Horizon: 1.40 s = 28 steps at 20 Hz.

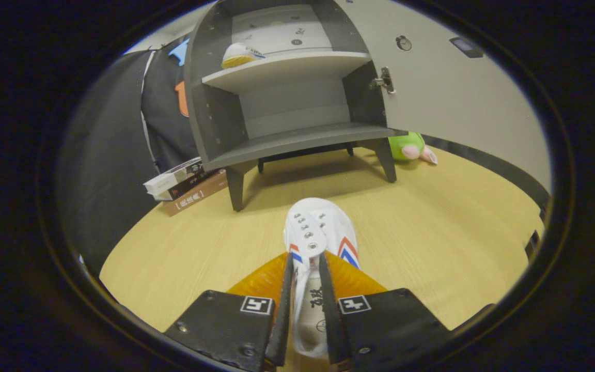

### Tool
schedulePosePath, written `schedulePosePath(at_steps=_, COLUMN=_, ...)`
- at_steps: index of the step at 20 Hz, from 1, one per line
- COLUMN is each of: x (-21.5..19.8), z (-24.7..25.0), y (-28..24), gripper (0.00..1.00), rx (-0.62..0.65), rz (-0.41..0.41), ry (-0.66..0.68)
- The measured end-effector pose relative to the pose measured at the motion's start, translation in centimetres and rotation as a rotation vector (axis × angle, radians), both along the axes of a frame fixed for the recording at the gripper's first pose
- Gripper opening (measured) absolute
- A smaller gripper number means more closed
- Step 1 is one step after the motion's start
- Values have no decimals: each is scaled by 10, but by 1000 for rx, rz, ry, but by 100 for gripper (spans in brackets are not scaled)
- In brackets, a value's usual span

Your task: Open the shoe cabinet door, grab the shoes and put them into the shoe cabinet, then close the shoe cabinet door.

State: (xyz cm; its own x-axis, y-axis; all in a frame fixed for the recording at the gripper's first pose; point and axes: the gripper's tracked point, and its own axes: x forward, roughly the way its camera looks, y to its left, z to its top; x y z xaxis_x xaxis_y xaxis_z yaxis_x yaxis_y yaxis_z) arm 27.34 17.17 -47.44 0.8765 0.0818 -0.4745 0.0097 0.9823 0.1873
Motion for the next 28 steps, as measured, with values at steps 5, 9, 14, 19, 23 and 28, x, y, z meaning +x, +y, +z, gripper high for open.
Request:
schedulePosePath(at_steps=5, x=36, z=-11, y=15, gripper=14, rx=255, rz=50, ry=72)
schedulePosePath(at_steps=9, x=32, z=-7, y=10, gripper=5, rx=205, rz=66, ry=29)
schedulePosePath(at_steps=14, x=32, z=-6, y=8, gripper=5, rx=146, rz=79, ry=9)
schedulePosePath(at_steps=19, x=20, z=11, y=16, gripper=5, rx=140, rz=109, ry=-30)
schedulePosePath(at_steps=23, x=10, z=45, y=10, gripper=5, rx=137, rz=157, ry=-117)
schedulePosePath(at_steps=28, x=-14, z=105, y=-7, gripper=5, rx=131, rz=229, ry=-239)
